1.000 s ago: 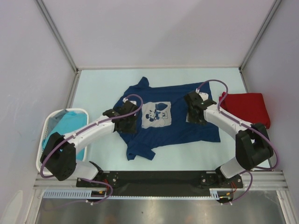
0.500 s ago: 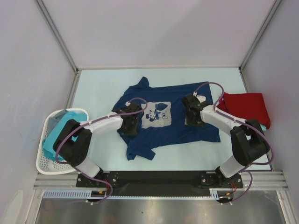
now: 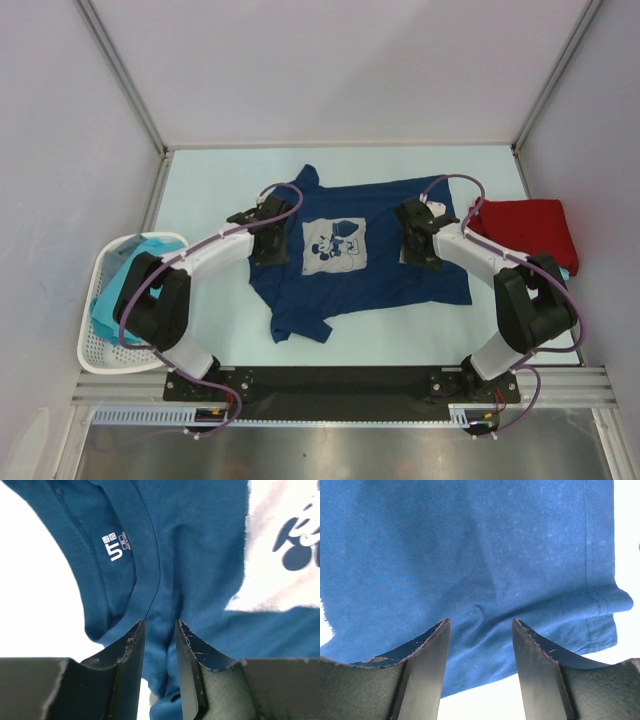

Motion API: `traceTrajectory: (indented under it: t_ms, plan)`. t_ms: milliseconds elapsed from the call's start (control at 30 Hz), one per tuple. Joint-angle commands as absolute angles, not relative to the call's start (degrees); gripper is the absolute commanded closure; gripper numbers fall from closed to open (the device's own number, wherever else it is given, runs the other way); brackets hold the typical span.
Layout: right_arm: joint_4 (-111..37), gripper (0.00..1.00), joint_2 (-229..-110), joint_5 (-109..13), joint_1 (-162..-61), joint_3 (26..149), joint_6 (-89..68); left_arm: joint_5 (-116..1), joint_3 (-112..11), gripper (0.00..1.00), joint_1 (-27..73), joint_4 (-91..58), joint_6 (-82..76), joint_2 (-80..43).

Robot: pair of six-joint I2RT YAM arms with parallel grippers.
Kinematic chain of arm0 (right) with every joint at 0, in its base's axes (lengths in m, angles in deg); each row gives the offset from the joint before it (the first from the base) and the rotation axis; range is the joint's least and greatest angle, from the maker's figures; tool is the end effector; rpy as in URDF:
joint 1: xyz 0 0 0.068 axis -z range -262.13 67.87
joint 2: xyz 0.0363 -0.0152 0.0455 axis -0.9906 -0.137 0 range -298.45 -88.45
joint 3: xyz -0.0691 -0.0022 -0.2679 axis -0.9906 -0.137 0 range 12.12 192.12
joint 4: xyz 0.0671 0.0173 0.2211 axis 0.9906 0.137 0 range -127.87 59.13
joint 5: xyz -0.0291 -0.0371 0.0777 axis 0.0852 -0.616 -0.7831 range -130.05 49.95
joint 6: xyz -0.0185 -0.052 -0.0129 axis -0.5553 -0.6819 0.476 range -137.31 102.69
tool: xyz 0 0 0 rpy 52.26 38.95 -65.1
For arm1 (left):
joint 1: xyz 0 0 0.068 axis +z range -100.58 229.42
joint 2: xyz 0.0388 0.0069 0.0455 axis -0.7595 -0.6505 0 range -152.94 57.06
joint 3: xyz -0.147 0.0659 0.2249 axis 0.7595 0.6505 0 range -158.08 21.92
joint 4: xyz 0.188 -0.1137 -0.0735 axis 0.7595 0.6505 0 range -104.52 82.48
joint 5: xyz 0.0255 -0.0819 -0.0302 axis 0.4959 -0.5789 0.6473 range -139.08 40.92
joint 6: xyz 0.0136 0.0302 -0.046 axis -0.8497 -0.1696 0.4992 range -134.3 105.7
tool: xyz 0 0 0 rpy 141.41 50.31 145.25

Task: Fold and stack the t-shirts
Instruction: Flatten out the tshirt

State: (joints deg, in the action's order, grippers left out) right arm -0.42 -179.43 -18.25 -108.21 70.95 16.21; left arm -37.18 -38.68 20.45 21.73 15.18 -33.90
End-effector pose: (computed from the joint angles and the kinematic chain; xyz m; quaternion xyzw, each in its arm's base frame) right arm 0.2538 0.1080 0.2151 0.0960 0.9622 -0.0751 0.2433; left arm 0.2519 -0.1300 0.2220 -0.0254 0.9739 -0.0098 0.2255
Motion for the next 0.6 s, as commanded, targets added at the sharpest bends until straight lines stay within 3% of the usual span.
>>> traceTrajectory:
  t_ms: [0,200,567]
  plan:
    - [-1.6,0.42,-179.9,-17.8,-107.6,71.8,15.6,-37.4,-39.4,0.64,21.3,21.6,15.0,-37.7]
    - [-1.8,0.43,-178.6,-18.5,-106.0,71.3,15.1,-37.3,-40.7,0.74,22.7,23.8,15.2,-43.1]
    - [-1.9,0.43,-177.7,-19.1,-105.5,70.5,15.6,-36.1,-40.6,0.84,24.9,25.1,15.8,-45.1]
